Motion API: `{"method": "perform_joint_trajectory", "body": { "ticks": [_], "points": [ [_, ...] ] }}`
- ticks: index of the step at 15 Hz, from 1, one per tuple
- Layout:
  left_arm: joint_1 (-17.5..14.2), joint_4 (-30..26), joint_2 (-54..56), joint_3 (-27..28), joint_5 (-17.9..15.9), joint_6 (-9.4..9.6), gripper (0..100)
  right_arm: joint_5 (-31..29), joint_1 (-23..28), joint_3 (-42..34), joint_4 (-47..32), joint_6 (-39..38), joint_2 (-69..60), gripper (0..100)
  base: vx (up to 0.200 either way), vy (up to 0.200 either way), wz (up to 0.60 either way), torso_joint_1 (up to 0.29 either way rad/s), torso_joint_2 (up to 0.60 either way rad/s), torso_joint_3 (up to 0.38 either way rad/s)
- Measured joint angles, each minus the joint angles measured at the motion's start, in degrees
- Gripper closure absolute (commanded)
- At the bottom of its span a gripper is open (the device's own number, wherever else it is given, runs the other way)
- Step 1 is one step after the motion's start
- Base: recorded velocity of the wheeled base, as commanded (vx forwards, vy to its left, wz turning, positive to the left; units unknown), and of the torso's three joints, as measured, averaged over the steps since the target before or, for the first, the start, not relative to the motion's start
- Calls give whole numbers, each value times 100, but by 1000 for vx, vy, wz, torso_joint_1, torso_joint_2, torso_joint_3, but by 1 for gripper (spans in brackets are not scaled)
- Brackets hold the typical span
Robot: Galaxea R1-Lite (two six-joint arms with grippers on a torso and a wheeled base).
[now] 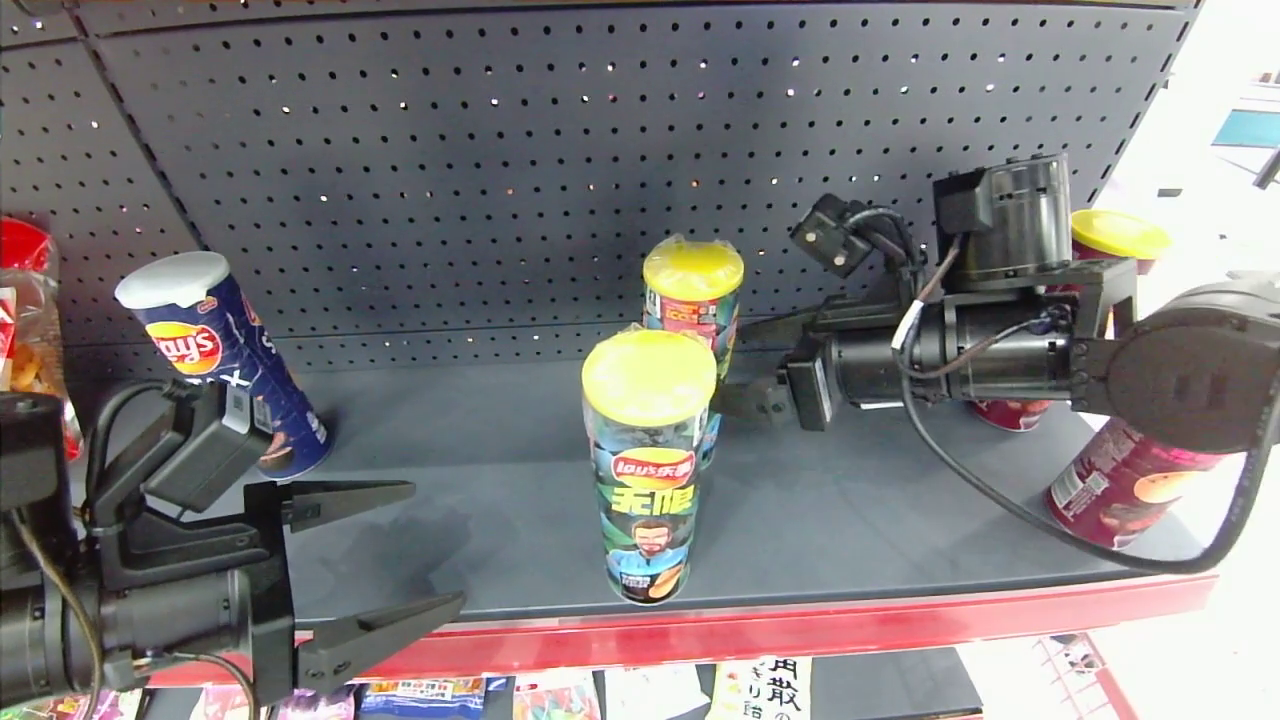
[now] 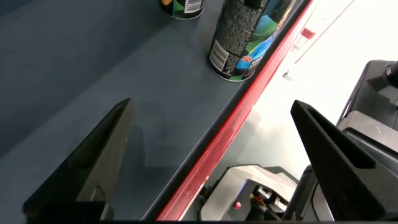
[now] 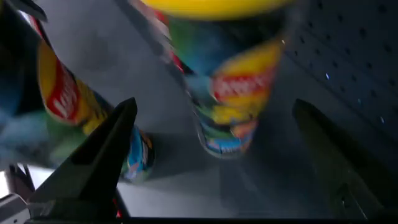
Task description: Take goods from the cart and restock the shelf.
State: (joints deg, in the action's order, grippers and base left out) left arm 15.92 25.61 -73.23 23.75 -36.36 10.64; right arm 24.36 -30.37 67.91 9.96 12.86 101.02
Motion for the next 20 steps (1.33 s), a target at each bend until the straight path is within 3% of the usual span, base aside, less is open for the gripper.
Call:
{"method": "perform_joint_trajectory", "body": {
  "ticks": [6, 12, 15, 20],
  "points": [
    [61, 83, -293, 89, 161, 68, 0, -446, 239, -1566, 5, -61, -1200, 0, 0, 0, 0, 0, 0, 0],
    [369, 90, -933, 323, 736, 345, 0, -684, 68, -3449, -63, -33, -3567, 0, 0, 0, 0, 0, 0, 0],
    [660, 94, -1226, 456, 1005, 364, 0, -1725, 112, -3624, -52, -180, -4372, 0, 0, 0, 0, 0, 0, 0],
    [874, 96, -1764, 930, 1300, 367, 0, -1835, 931, -3667, -17, -419, -4858, 0, 0, 0, 0, 0, 0, 0]
  ]
}}
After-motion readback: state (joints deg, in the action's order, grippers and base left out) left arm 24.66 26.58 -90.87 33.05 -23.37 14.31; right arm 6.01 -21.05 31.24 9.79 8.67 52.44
